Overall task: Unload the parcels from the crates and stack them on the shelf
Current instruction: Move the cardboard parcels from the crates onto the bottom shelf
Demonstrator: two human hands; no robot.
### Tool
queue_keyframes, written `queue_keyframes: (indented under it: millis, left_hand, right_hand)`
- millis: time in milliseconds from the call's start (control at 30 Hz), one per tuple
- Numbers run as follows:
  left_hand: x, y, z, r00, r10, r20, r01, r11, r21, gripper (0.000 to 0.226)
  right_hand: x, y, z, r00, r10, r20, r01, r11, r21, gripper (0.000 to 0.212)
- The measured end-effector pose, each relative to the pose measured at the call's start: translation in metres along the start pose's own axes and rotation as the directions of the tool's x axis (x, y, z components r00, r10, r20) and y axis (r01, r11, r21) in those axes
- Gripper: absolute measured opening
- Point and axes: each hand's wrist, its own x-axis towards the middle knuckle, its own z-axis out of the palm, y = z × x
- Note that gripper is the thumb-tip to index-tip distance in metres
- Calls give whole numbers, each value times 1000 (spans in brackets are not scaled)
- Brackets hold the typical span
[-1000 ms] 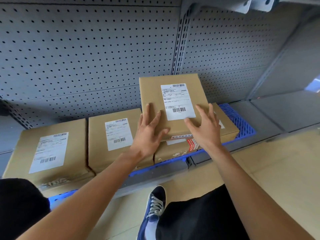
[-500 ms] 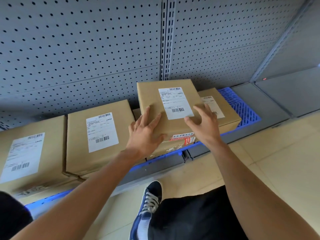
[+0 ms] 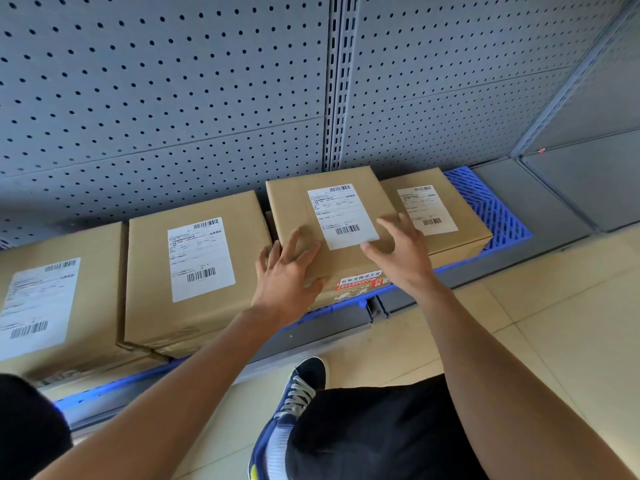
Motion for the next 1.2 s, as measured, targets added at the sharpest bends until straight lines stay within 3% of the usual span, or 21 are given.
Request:
queue_keyframes:
  millis: [667,767,1000,1200]
  left_hand:
    - [-11,-15,1,980,123,-159,-119,992,35,64]
    - [-12,-21,-3,976,99,-194,-86,993,75,66]
    - [-17,-37,-1,986,66,-155,-49,992,113,84]
    - [-17,-39,2,985,86,-153,-62,986,154,79]
  right_hand:
    - [2,1,3,1000,-10,4,10,999,-42,73]
    - [2,0,3,1000,-17,6,17,999,-51,73]
    - [2,-8,1,999,-26,28,27,998,-64,73]
    - [5,-11,3,997,-54,49,58,994,-95,73]
